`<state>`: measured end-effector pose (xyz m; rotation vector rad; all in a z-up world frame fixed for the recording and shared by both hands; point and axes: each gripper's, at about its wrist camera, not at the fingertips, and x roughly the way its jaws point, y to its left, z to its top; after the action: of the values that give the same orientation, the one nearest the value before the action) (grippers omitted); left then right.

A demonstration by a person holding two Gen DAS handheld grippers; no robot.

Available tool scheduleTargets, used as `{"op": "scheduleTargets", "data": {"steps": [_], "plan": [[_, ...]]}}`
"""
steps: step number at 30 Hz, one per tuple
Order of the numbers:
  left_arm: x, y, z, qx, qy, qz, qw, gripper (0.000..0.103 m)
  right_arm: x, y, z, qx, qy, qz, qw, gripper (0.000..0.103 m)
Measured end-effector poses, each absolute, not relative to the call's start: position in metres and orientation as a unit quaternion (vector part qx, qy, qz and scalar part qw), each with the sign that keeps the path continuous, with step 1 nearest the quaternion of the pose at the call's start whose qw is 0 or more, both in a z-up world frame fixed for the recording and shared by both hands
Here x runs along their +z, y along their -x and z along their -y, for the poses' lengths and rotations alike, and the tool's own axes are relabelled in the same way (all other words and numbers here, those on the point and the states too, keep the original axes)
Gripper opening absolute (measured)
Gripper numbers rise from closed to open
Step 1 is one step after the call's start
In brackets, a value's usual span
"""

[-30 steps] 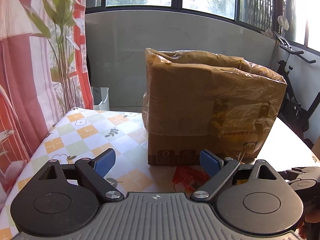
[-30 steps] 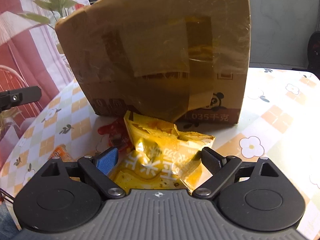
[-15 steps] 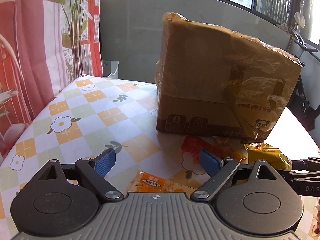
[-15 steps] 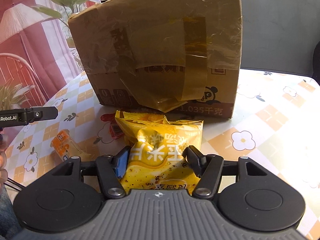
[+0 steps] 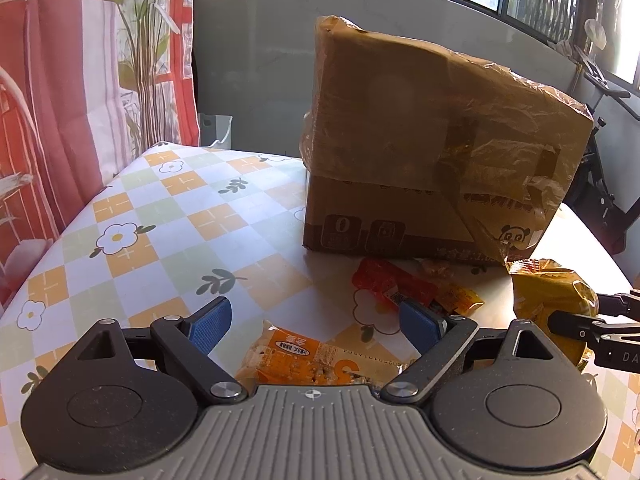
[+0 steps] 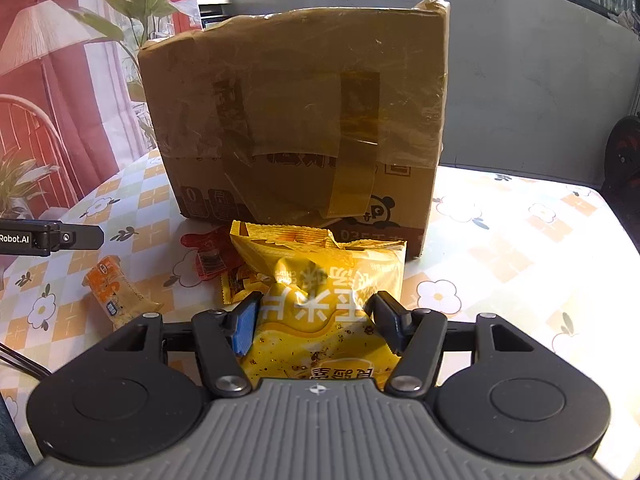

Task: Organize snacks
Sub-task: 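Grasp yellow chip bag with right tool while left tool lowers over orange bar packet, then move left tool past orange bar toward small candy packets while right tool holds yellow bag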

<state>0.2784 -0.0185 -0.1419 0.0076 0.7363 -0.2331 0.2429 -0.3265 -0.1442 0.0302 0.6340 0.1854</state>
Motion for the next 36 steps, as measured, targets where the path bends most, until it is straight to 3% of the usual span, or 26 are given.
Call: {"op": "scheduleTargets", "data": {"steps": [36], "plan": [[-0.167, -0.278, 0.009, -0.093, 0.029, -0.414, 0.905, 0.092, -0.153, -0.231, 0.355, 0.058, -0.047, -0.308, 0.949, 0.062]]}}
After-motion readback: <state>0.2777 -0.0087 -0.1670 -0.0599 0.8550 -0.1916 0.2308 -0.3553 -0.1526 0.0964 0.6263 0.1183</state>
